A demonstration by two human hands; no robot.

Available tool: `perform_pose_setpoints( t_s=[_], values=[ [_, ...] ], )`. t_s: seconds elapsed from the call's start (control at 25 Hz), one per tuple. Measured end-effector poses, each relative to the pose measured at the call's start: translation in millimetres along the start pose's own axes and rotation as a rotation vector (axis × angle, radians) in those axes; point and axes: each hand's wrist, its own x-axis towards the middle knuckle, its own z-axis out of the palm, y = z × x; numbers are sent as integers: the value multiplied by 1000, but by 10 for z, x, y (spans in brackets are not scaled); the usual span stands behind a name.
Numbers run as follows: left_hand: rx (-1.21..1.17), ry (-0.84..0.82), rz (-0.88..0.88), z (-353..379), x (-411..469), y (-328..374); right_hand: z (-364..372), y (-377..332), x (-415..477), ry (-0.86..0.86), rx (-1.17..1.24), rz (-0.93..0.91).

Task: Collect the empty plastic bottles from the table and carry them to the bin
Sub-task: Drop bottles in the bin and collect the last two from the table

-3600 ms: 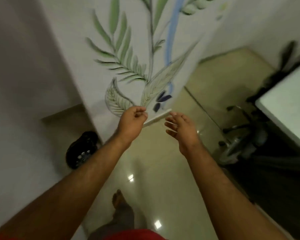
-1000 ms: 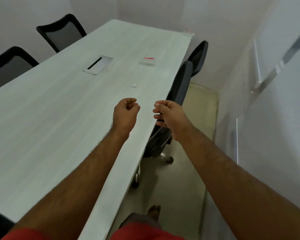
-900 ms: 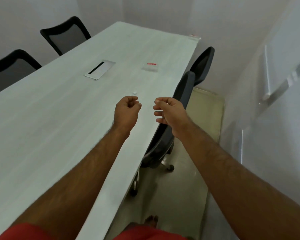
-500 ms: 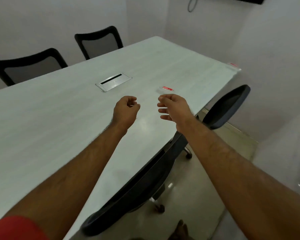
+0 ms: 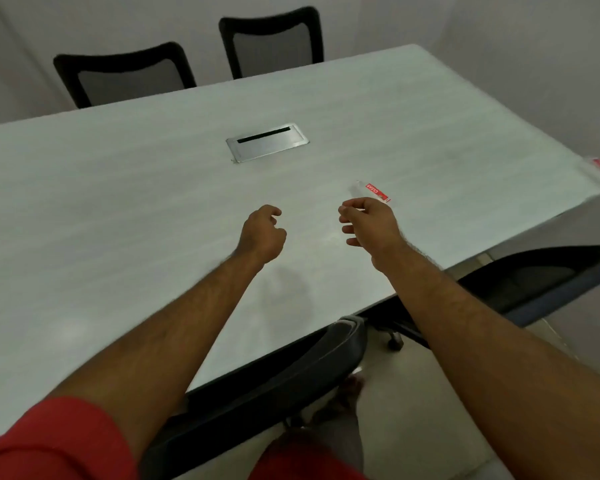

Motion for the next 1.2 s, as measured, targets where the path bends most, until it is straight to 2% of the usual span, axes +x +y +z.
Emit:
perform_pose_setpoints(
  t_s=[0.12, 0.28, 0.4, 0.52, 0.8, 0.92, 1.04, 1.12, 1.2],
  values=[
    [206, -24, -115, 408, 395, -308, 66, 231, 600, -88, -35, 40],
    [197, 2, -340, 776, 709, -502, 171, 533, 1143, -168, -100, 142],
    [332, 21, -327, 943, 824, -581, 188, 667, 1450, -198, -139, 169],
    [346, 48, -289, 1080, 928, -594, 131, 727, 1705, -213, -172, 167],
    [-46, 105, -295, 1524, 1328, 160, -206, 847, 2161, -173, -209, 136],
    [-282, 136, -380, 1793, 1568, 503, -437, 903, 2361, -104, -341, -71],
    [-362, 173, -413, 2029, 1722, 716, -615, 927, 2623, 14, -586, -244],
    [-377, 165, -443, 2181, 1806, 794, -690, 1014, 2809, 3, -735, -214],
    [-402, 176, -481, 2288, 1852, 880, -740, 1068, 2908, -78, -713, -107]
  ],
)
